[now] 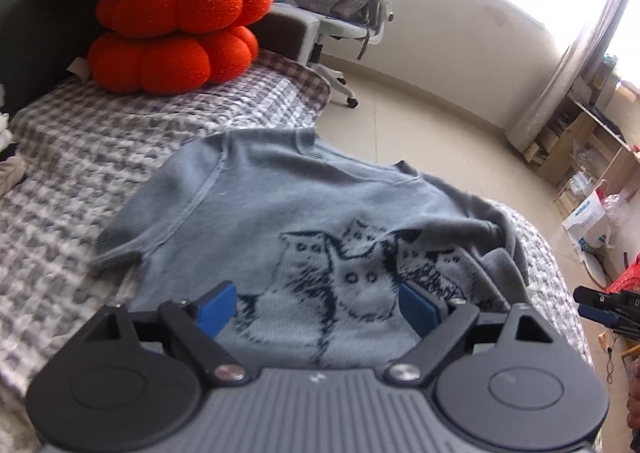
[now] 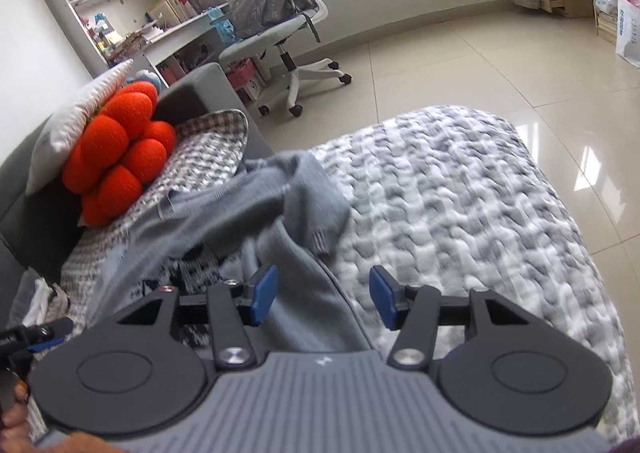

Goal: Fold clothes

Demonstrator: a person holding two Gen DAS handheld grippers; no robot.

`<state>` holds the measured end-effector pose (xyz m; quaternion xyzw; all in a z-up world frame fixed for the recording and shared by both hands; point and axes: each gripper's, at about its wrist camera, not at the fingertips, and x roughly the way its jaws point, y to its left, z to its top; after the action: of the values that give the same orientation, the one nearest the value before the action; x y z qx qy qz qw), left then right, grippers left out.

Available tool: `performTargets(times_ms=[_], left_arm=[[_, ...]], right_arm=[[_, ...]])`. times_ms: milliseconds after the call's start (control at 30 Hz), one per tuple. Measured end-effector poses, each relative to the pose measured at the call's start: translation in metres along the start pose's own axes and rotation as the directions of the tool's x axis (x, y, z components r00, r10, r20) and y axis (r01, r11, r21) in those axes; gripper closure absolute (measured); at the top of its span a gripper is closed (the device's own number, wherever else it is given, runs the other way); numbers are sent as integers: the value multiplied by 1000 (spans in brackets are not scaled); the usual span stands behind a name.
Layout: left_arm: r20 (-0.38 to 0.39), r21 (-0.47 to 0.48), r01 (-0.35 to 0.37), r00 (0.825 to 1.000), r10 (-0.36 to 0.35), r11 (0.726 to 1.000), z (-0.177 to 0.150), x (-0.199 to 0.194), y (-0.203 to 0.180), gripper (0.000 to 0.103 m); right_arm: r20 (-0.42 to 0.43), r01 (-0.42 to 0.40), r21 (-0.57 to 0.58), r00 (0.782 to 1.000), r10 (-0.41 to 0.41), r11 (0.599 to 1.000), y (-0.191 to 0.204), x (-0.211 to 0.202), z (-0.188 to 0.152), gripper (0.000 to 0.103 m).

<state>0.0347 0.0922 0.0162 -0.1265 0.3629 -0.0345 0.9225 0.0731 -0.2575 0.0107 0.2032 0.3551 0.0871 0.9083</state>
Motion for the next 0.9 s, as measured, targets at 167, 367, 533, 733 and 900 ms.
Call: performTargets(times_ms=[167,367,533,733,900], left_arm=[[46,-54,27,999,-25,998,-14,32,3,15],[39,-58,15,999,-13,998,-9,50,2,15],[10,-61,29,1000,-29,998,-10,60,-5,15],[-19,-71,50,999,-51,996,-12,72,-16,15],[-20,-71,53,998,-54,996,-12,75,-20,15]], right_arm=[[-5,-27,43,1000,27,999,-3,22,19,47],[2,-8,111,1000,8,994,-18,54,29,47],[-50,-18,208,998,29,978,-33,77,22,54],[-28,-119,353,990,138,928,-51,85,14,82],[20,-79,342,997,76,936,-55,74,20,96]])
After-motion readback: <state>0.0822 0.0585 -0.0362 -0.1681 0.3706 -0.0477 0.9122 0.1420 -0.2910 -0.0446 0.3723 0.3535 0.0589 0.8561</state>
